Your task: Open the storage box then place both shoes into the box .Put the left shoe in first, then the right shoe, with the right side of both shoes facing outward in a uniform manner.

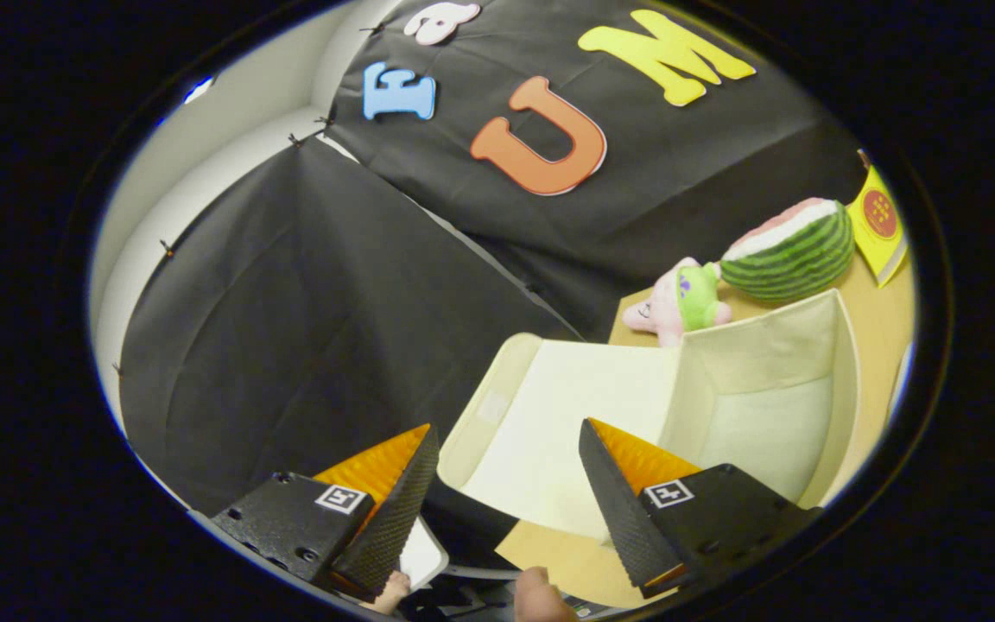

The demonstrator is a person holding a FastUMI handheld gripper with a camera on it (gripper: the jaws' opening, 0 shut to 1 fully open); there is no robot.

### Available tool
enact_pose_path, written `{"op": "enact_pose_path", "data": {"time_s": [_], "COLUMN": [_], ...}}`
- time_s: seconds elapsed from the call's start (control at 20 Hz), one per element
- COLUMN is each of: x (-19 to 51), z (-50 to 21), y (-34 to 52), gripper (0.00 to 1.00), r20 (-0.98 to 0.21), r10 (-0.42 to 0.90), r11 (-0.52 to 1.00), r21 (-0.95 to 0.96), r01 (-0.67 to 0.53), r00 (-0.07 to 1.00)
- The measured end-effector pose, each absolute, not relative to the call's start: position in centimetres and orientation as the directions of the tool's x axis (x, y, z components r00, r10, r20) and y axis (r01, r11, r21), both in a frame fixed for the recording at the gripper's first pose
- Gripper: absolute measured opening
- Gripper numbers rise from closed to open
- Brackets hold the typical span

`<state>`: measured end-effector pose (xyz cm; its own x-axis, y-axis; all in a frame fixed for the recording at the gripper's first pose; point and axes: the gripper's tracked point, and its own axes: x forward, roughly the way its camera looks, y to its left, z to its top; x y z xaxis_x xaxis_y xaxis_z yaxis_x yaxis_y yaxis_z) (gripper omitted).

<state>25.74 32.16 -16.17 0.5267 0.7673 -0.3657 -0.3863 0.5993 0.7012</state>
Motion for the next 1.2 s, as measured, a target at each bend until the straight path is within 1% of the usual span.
{"op": "enact_pose_path", "data": {"time_s": [0.1,0.25,0.45,0.6,0.7,0.8,0.85,1.05,1.2], "x": [25.8,25.1,23.1,21.7,21.6,22.2,22.3,22.1,23.3], "z": [-17.3,-19.2,-21.7,-21.9,-22.1,-23.6,-24.2,-27.6,-30.0], "y": [30.2,26.4,21.8,18.5,15.2,10.6,8.7,2.1,-2.4], "gripper": [1.0,1.0,1.0,1.0,1.0,1.0,1.0,1.0,1.0], "r20": [-0.401,-0.466,-0.532,-0.568,-0.584,-0.633,-0.646,-0.7,-0.735], "r10": [0.737,0.665,0.608,0.574,0.503,0.371,0.325,0.193,0.119], "r11": [0.633,0.715,0.787,0.818,0.864,0.926,0.942,0.969,0.982], "r21": [0.692,0.623,0.503,0.43,0.335,0.201,0.156,0.028,-0.014], "r01": [-0.348,-0.317,-0.357,-0.382,-0.375,-0.319,-0.297,-0.243,-0.19], "r00": [0.544,0.584,0.59,0.59,0.637,0.68,0.691,0.687,0.668]}}
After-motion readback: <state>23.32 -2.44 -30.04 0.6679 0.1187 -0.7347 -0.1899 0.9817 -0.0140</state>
